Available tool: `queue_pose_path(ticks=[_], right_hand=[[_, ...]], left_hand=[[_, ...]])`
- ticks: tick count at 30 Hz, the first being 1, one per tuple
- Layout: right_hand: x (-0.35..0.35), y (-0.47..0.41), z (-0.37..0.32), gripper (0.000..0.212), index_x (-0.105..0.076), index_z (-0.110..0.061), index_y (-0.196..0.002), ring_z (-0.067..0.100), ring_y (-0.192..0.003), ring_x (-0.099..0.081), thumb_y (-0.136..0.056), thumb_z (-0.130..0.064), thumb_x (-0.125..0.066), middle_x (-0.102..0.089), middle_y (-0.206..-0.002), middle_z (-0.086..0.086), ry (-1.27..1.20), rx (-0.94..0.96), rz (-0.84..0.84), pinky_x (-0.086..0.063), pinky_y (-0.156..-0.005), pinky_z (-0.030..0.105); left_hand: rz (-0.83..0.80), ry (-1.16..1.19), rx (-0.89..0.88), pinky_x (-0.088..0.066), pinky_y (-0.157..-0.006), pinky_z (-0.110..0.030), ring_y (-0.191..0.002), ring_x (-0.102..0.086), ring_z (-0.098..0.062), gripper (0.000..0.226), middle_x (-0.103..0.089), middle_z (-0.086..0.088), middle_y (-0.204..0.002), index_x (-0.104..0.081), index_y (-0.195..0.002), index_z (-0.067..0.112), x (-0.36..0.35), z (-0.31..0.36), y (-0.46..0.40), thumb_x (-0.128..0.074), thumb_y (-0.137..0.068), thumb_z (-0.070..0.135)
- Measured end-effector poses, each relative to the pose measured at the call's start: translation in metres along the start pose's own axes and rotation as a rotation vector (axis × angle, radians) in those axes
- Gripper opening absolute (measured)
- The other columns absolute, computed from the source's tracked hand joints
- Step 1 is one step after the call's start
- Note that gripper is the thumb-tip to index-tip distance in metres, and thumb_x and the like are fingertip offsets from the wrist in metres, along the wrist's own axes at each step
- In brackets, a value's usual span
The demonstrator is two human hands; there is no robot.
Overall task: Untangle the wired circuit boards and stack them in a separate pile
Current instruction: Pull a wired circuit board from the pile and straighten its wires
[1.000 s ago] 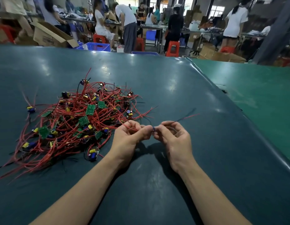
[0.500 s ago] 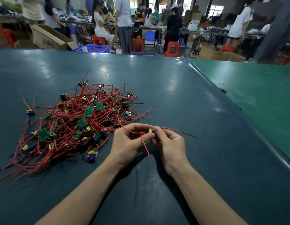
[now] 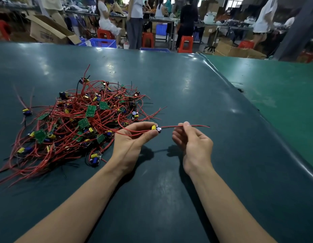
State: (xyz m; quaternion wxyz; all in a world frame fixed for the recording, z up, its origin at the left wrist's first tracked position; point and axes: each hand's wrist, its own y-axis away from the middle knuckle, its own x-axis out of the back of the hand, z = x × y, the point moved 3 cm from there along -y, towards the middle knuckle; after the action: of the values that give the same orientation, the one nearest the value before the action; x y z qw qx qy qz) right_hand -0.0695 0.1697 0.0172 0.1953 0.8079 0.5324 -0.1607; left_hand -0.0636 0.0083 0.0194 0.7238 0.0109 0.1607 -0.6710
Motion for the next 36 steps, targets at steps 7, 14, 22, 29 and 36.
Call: queue_pose_path(ticks=[7, 14, 22, 29, 36], right_hand=[[0.013, -0.014, -0.006, 0.025, -0.069, -0.001, -0.075, 0.012, -0.051, -0.064, -0.096, -0.013, -0.062, -0.067, -0.058, 0.002, -0.053, 0.076, 0.121, -0.054, -0.052, 0.021], [0.023, -0.018, -0.013, 0.027, -0.063, -0.003, -0.076, 0.011, -0.048, -0.062, -0.1, -0.012, -0.055, -0.065, -0.065, 0.006, -0.146, 0.095, 0.245, -0.053, -0.051, 0.021], [-0.012, 0.019, 0.012, 0.013, -0.07, -0.006, -0.088, 0.011, -0.044, -0.054, -0.094, -0.015, -0.063, -0.061, -0.06, 0.0, 0.216, -0.134, -0.311, -0.038, -0.035, 0.019], [-0.013, 0.009, 0.011, 0.017, -0.075, -0.006, -0.081, 0.006, -0.043, -0.046, -0.093, -0.013, -0.065, -0.058, -0.057, 0.0, 0.127, -0.04, -0.309, -0.034, -0.036, 0.016], [0.007, -0.012, -0.009, 0.02, -0.072, -0.006, -0.075, 0.004, -0.041, -0.045, -0.093, -0.013, -0.066, -0.058, -0.053, -0.003, -0.037, 0.045, 0.021, -0.034, -0.037, 0.015]], left_hand=[[0.006, 0.003, -0.002, -0.053, -0.076, -0.018, -0.082, -0.071, -0.01, 0.021, -0.077, -0.003, -0.087, -0.073, -0.094, 0.004, -0.002, -0.001, 0.002, -0.076, -0.074, -0.002], [0.055, 0.011, -0.026, -0.053, -0.079, -0.017, -0.082, -0.072, -0.01, 0.02, -0.077, -0.001, -0.085, -0.075, -0.09, 0.011, 0.001, 0.001, 0.0, -0.077, -0.072, 0.001], [0.054, 0.04, -0.027, -0.053, -0.079, -0.02, -0.085, -0.071, -0.012, 0.022, -0.077, -0.004, -0.091, -0.075, -0.091, 0.014, 0.005, -0.002, -0.002, -0.079, -0.07, 0.007], [-0.075, -0.075, -0.051, -0.053, -0.076, -0.017, -0.08, -0.071, -0.01, 0.024, -0.076, 0.001, -0.084, -0.072, -0.093, 0.004, -0.005, 0.002, 0.001, -0.076, -0.072, -0.008], [0.02, 0.004, -0.059, -0.052, -0.076, -0.016, -0.079, -0.072, -0.009, 0.021, -0.077, 0.0, -0.083, -0.074, -0.091, 0.008, -0.001, 0.003, 0.0, -0.076, -0.075, -0.005]])
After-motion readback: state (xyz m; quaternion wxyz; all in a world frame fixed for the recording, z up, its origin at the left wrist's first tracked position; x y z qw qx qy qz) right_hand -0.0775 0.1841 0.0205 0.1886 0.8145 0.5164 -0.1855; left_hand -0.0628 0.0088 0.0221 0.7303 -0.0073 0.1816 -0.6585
